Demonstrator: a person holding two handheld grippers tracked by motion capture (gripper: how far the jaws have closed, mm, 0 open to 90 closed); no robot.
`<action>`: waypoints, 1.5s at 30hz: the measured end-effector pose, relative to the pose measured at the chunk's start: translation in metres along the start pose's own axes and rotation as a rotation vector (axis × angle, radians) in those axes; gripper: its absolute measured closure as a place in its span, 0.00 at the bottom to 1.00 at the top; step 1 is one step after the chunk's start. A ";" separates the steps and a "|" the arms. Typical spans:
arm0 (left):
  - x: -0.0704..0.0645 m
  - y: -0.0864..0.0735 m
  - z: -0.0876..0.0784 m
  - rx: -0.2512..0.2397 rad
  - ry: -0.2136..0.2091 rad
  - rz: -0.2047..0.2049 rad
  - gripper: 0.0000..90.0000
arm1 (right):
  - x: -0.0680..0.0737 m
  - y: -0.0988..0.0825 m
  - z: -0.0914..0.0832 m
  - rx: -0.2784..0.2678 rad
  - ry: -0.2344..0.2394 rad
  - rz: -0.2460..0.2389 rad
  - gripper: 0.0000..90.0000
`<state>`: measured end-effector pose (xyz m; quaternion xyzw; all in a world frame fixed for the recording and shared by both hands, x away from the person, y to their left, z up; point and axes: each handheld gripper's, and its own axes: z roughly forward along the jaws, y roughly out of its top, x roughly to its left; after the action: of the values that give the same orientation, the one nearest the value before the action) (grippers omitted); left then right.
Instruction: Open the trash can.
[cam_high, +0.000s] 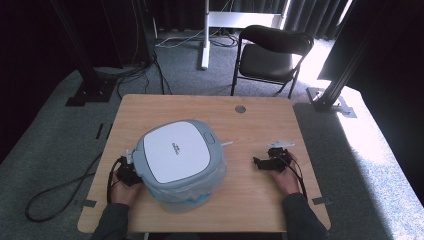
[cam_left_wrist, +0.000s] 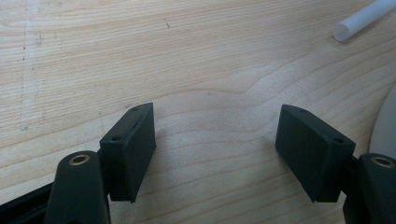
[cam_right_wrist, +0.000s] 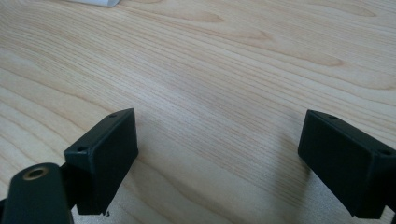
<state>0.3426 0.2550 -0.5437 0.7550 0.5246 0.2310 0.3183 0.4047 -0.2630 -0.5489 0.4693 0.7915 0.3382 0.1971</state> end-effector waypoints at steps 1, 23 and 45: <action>0.000 0.000 0.000 0.000 0.000 0.000 0.32 | 0.000 0.000 0.000 0.000 0.000 -0.001 0.12; 0.000 0.000 0.000 0.000 0.000 0.001 0.32 | 0.007 0.017 -0.023 -0.027 0.033 -0.010 0.36; 0.000 0.001 0.001 -0.003 -0.003 -0.002 0.32 | 0.020 0.076 -0.070 -0.122 0.107 -0.050 0.40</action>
<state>0.3443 0.2539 -0.5439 0.7545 0.5246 0.2303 0.3203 0.3974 -0.2451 -0.4452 0.4181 0.7902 0.4054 0.1912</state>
